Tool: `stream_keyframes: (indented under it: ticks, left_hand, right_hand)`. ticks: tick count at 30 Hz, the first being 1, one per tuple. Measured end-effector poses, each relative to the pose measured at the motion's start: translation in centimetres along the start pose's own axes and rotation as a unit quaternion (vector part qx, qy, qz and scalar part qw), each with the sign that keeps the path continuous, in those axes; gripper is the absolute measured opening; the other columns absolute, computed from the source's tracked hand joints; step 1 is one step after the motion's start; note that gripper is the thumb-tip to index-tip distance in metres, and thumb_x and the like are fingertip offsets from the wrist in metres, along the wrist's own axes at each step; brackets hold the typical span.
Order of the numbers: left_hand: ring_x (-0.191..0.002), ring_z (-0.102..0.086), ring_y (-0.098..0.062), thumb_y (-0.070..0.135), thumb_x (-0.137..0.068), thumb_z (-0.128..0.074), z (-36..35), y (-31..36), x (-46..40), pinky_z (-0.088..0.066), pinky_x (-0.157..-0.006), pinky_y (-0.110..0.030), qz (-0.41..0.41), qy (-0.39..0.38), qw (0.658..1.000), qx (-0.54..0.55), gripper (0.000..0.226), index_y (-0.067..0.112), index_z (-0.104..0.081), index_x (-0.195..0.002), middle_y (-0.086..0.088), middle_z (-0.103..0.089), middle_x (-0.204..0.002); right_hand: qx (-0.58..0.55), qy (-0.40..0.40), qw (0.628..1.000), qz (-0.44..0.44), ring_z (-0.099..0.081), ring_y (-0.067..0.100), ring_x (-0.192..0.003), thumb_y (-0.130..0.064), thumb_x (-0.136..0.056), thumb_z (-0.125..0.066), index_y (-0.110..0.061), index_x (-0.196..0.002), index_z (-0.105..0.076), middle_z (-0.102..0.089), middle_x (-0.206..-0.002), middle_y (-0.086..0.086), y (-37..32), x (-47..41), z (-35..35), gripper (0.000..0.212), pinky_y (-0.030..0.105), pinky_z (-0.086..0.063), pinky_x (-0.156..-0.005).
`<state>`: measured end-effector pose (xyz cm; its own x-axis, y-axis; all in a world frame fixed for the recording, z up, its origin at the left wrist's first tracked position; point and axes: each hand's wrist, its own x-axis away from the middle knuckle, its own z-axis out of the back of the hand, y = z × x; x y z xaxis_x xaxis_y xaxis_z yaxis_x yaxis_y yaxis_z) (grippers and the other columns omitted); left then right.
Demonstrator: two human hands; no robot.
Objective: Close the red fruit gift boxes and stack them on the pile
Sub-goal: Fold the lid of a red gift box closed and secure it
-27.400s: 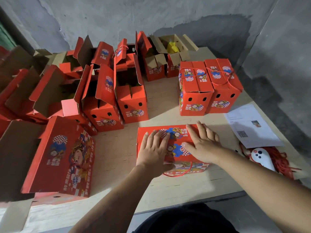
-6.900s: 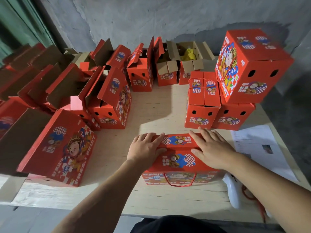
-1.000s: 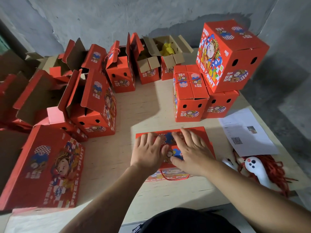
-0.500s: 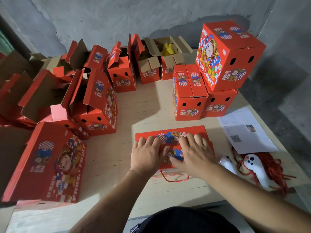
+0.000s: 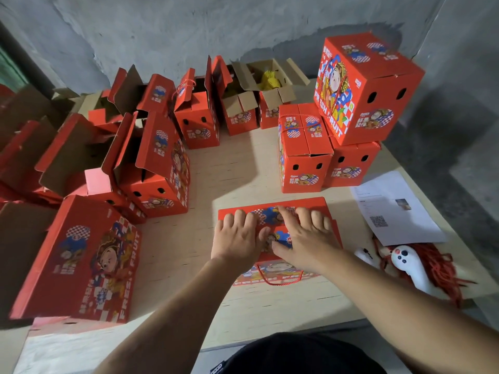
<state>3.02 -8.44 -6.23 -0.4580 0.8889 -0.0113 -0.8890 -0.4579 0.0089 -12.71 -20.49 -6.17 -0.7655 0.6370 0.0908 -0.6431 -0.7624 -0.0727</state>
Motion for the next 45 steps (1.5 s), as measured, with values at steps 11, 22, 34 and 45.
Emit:
stream_keyframes:
  ticks: [11,22,34,45]
  left_hand:
    - [-0.14,-0.026,-0.023,0.084,-0.086,-0.051,2.7,-4.2,-6.0,-0.018,-0.114,-0.05,-0.049,-0.179,0.97,0.159,0.065,0.063,-0.038,-0.146,0.016,-0.046,-0.149]
    - [-0.145,-0.033,-0.034,0.101,-0.074,-0.032,2.1,-4.4,-8.3,-0.031,-0.112,-0.061,-0.066,-0.3,0.951,0.038,0.088,0.059,-0.019,-0.15,0.002,-0.037,-0.155]
    - [-0.148,-0.03,-0.034,0.088,-0.084,-0.046,2.8,-3.5,-9.2,-0.039,-0.11,-0.058,-0.084,-0.319,0.944,-0.006,0.093,0.046,-0.01,-0.159,-0.003,-0.021,-0.161]
    - [-0.135,-0.052,-0.03,0.043,-0.102,-0.062,4.1,-2.7,-9.0,-0.046,-0.112,-0.047,-0.347,-0.182,0.92,0.012,0.071,0.038,-0.025,-0.163,-0.004,-0.026,-0.165]
  right_hand:
    - [-0.066,0.19,0.979,0.043,-0.04,0.022,-0.09,-0.076,-0.088,-0.047,-0.024,-0.108,-0.049,-0.045,-0.102,-0.002,0.8,2.1,-1.4,0.056,0.039,-0.039,-0.079]
    - [-0.039,0.226,0.966,0.124,-0.047,0.022,-0.107,-0.09,-0.07,-0.056,-0.019,-0.131,-0.053,-0.051,-0.122,-0.001,2.9,3.2,-2.9,0.094,0.038,-0.035,-0.095]
    - [-0.074,0.273,0.944,0.172,-0.054,0.024,-0.114,-0.072,-0.07,-0.082,-0.015,-0.135,-0.054,-0.06,-0.127,0.003,4.1,3.2,-3.9,0.091,0.038,-0.041,-0.102]
    - [-0.075,0.269,0.937,0.212,-0.052,0.027,-0.119,-0.066,-0.077,-0.08,-0.024,-0.129,-0.056,-0.054,-0.132,0.004,4.6,3.1,-3.9,0.071,0.041,-0.038,-0.106]
